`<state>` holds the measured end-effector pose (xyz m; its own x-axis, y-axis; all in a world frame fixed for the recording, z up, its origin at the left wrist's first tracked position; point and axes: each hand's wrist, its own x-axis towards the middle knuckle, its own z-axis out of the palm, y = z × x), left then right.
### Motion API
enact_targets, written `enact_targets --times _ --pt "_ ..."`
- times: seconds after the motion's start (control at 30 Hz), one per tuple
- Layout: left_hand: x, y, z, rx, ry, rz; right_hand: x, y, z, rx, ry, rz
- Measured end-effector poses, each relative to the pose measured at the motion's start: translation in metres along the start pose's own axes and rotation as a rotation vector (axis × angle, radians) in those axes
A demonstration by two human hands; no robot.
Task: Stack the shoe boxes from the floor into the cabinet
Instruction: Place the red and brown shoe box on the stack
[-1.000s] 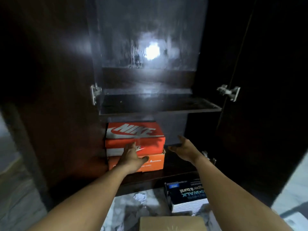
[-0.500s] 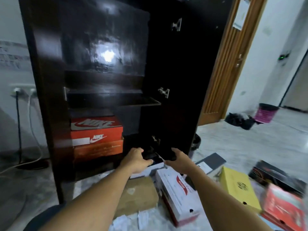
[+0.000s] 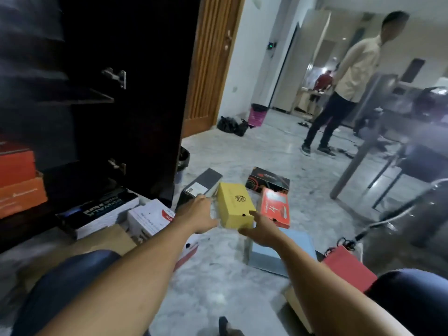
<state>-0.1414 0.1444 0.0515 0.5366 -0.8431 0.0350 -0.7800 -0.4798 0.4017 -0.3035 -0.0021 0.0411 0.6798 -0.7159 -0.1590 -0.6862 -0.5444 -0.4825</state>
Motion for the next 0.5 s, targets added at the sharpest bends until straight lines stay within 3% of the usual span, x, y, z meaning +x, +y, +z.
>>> enact_targets --times 0.33,0.5 --pt "0.057 0.092 0.099 0.075 -0.238 0.160 -0.035 0.166 -0.008 0.123 0.155 0.356" --pt "0.078 0.161 0.168 0.006 -0.341 0.217 -0.062 0.241 -0.032 0.131 0.439 0.471"
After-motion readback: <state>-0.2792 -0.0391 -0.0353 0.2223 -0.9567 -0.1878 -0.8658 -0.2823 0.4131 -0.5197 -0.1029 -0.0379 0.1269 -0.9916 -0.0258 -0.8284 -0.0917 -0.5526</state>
